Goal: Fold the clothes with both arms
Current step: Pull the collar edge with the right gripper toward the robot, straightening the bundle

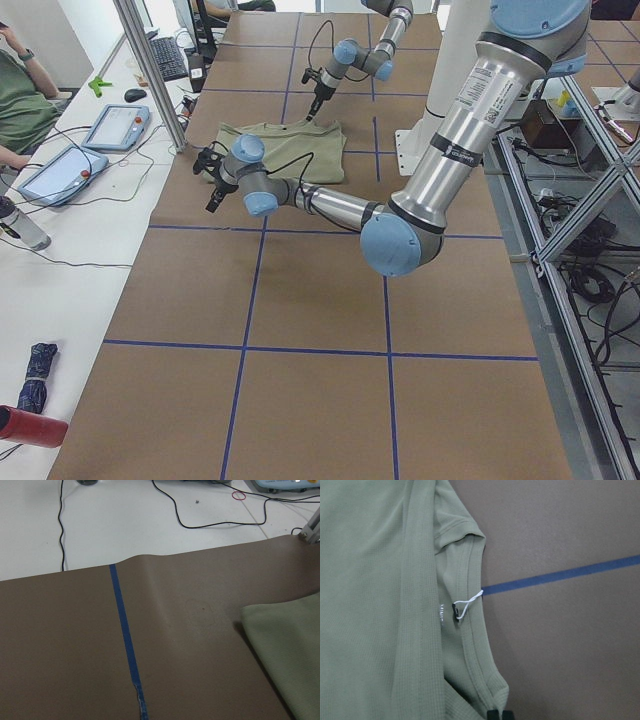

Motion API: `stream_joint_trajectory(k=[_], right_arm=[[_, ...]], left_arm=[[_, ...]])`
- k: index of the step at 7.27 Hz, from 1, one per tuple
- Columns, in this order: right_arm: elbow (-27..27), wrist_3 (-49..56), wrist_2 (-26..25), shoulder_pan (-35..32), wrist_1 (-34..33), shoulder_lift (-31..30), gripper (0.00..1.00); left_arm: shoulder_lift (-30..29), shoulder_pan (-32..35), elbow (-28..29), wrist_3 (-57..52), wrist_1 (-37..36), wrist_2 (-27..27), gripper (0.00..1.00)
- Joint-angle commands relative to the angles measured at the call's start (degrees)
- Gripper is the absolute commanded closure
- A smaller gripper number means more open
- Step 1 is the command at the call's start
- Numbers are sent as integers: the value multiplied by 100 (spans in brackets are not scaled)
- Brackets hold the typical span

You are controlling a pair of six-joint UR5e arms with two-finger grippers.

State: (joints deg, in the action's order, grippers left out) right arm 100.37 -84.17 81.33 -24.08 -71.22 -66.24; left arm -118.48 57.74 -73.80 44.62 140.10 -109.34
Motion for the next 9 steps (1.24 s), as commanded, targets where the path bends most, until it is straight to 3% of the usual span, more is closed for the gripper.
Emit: stream_joint_trajectory(k=[1, 2, 5, 9], right_arm=[[282, -38, -100, 263, -147, -249, 1], [316, 49, -74, 212, -147, -188, 0], [316, 942, 1408, -465, -400, 172, 0], [299, 1648, 1482, 104, -901, 419, 0]], left_arm=[[0, -8, -12, 3, 0, -9, 0], [0, -8, -21, 3, 0, -9, 0], [79, -8, -126, 3, 0, -17, 0], [88, -8, -126, 3, 0, -17, 0]])
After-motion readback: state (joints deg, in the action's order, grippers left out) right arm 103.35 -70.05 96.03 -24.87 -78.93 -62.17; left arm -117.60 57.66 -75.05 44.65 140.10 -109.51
